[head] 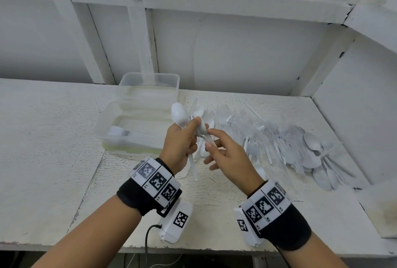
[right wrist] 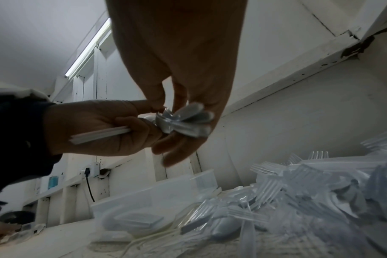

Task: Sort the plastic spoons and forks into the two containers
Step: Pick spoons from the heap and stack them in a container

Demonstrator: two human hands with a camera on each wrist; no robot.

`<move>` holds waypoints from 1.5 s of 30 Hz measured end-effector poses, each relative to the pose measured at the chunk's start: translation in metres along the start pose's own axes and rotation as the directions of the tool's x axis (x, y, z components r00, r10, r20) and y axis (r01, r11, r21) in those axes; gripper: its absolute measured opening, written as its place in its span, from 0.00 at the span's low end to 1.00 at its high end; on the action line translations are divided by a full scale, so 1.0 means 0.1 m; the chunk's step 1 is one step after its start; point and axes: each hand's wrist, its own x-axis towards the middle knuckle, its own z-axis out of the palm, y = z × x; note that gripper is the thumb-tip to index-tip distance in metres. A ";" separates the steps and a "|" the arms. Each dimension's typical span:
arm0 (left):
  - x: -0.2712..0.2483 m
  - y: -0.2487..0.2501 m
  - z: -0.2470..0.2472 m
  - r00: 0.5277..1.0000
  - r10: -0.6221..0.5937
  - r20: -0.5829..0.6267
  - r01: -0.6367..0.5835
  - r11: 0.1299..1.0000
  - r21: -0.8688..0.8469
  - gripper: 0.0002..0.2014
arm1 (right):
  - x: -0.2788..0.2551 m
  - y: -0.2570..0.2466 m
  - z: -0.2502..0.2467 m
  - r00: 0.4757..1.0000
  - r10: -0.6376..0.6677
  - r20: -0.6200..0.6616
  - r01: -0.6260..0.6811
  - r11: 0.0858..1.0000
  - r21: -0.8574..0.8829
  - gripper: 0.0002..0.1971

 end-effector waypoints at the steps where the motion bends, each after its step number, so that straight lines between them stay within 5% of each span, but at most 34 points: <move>1: 0.00 0.01 0.01 1.000 0.001 -0.001 -0.001 1.000 -0.003 0.10 | 0.00 0.01 0.00 1.000 0.003 0.014 -0.003 1.000 -0.018 0.16; 6: 0.03 0.00 -0.01 0.998 -0.067 -0.021 0.068 0.997 0.044 0.12 | 0.02 0.07 -0.06 1.000 -0.028 0.000 0.027 0.978 -0.207 0.16; 10: 0.06 0.02 -0.05 0.979 -0.193 -0.068 0.193 0.981 -0.006 0.34 | 0.01 0.10 -0.13 0.995 -0.015 -0.103 0.002 0.992 -0.126 0.12; 18: 0.02 0.00 -0.03 0.983 -0.180 -0.035 0.182 0.981 0.062 0.05 | -0.02 0.08 -0.17 0.992 0.007 -0.126 -0.002 0.999 0.044 0.14; 25: -0.01 -0.05 0.17 0.994 -0.103 -0.038 0.102 0.994 -0.048 0.03 | -0.03 0.07 0.03 0.973 -0.103 -0.206 0.099 0.995 -0.030 0.15; 32: -0.03 -0.03 0.17 0.997 -0.050 0.054 0.054 0.995 -0.089 0.18 | 0.03 0.15 0.06 0.964 -0.119 -0.239 0.079 0.982 -0.172 0.17; 38: -0.07 0.01 0.12 0.985 -0.084 0.151 0.107 0.982 -0.154 0.15 | 0.05 0.16 0.08 0.970 -0.136 -0.201 0.094 0.974 -0.206 0.18; 45: -0.07 0.02 0.10 0.995 -0.058 0.081 0.067 0.991 -0.113 0.13 | 0.06 0.12 0.04 0.979 -0.105 -0.177 0.068 0.977 -0.203 0.17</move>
